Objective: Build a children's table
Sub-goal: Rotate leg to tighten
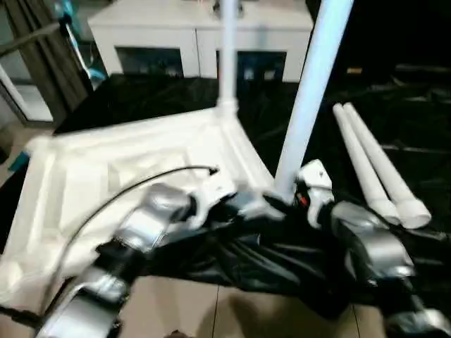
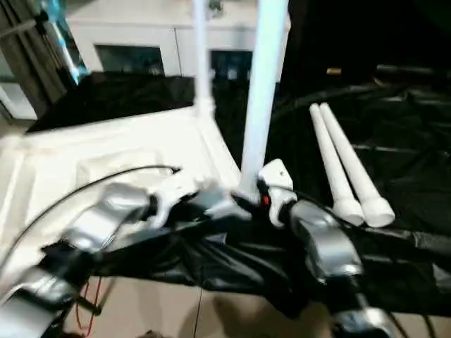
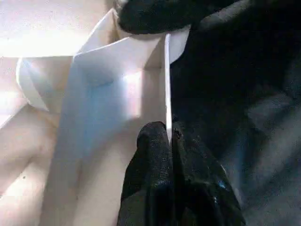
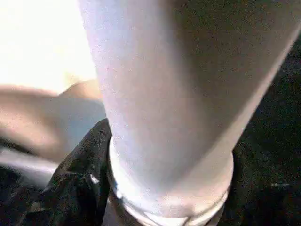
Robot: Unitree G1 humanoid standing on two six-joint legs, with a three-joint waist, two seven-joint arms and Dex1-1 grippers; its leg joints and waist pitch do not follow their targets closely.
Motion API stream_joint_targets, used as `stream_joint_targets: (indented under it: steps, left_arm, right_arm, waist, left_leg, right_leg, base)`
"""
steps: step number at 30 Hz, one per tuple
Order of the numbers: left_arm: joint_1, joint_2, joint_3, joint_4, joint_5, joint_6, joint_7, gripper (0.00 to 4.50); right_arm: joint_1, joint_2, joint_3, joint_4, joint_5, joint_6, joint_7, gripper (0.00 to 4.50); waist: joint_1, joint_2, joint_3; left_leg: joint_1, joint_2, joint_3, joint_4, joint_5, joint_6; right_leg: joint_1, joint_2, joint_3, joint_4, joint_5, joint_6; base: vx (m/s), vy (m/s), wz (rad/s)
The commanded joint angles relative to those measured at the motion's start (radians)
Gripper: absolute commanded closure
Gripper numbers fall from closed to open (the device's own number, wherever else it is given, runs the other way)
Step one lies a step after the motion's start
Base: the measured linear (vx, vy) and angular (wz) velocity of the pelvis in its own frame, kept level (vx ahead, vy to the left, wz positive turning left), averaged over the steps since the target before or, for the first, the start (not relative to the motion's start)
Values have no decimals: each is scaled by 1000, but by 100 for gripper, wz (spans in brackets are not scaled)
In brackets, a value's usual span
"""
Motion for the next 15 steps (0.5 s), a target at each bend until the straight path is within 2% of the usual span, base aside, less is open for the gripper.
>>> stream_joint_targets:
  steps: [1, 3, 4, 6, 7, 9, 10, 11, 13, 14, 15]
  left_arm:
    - [-50, -77, -8, 19, 8, 1, 88, 450]
    - [-56, -103, -19, 20, 22, -2, 102, 450]
    - [-56, -115, -28, 17, 29, -7, 96, 450]
    - [-52, -114, -35, 7, 29, -15, 81, 450]
    - [-38, -106, -44, -19, 21, -16, 51, 450]
    - [-29, -91, -53, -33, 19, -36, 29, 450]
    - [-20, -79, -58, -44, 15, -39, 10, 450]
    - [-13, -71, -61, -52, 12, -40, -3, 450]
    - [3, -48, -67, -72, 1, -56, -42, 450]
    - [15, -30, -70, -86, -4, -67, -72, 450]
    - [22, -21, -71, -93, -5, -76, -88, 450]
  right_arm:
    - [-10, 96, 53, 89, -1, 49, -84, 175]
    - [-29, 129, 47, 126, -9, 48, -118, 175]
    - [-35, 141, 47, 137, -13, 33, -111, 140]
    - [-36, 143, 42, 138, -10, 28, -110, 105]
    - [-35, 133, 35, 122, 2, 28, -83, 105]
    - [-37, 124, 33, 112, 2, 21, -68, 85]
    - [-37, 111, 37, 106, -6, 6, -53, 70]
    - [-37, 102, 40, 101, -10, -4, -43, 57]
    - [-29, 74, 51, 73, 0, -12, 19, 57]
    - [-21, 46, 64, 46, 8, -20, 75, 57]
    - [-16, 31, 73, 32, 12, -25, 105, 57]
  waist:
    - [-3, -17, -54]
    - [-6, -15, -52]
    - [-6, -15, -51]
    - [-5, -14, -51]
    - [-5, -10, -53]
    - [-4, -11, -57]
    - [-4, -4, -58]
    - [-6, -8, -58]
    - [-5, -6, -61]
    - [-2, -7, -64]
    - [-1, -6, -65]
  left_leg:
    - [16, 22, -10, -83, -321, -1]
    - [16, 22, -11, -86, -336, -3]
    - [14, 23, -14, -89, -348, -2]
    - [16, 24, -14, -89, -359, -1]
    - [14, 24, -16, -90, -355, 0]
    - [11, 28, -16, -92, -332, 4]
    - [10, 27, -15, -92, -323, 5]
    - [7, 27, -14, -91, -313, 8]
    - [7, 28, -12, -89, -285, 15]
    - [4, 29, -13, -86, -268, 24]
    - [2, 29, -11, -82, -236, 38]
  right_leg:
    - [33, -47, 33, -95, -416, -155]
    - [30, -46, 31, -101, -440, -143]
    - [32, -48, 30, -103, -452, -136]
    - [30, -48, 30, -105, -452, -131]
    - [32, -47, 31, -101, -430, -135]
    - [36, -47, 32, -94, -356, -152]
    - [37, -46, 33, -91, -331, -160]
    - [40, -45, 32, -89, -296, -172]
    - [41, -46, 33, -83, -241, -191]
    - [49, -46, 32, -79, -204, -200]
    - [50, -45, 33, -72, -147, -213]
  base:
    - [0, 0, 0]
    - [0, 0, 0]
    - [0, 0, 0]
    - [0, 0, 0]
    - [0, 0, 0]
    - [0, 0, 0]
    - [0, 0, 0]
    - [0, 0, 0]
    - [0, 0, 0]
    - [0, 0, 0]
    - [0, 0, 0]
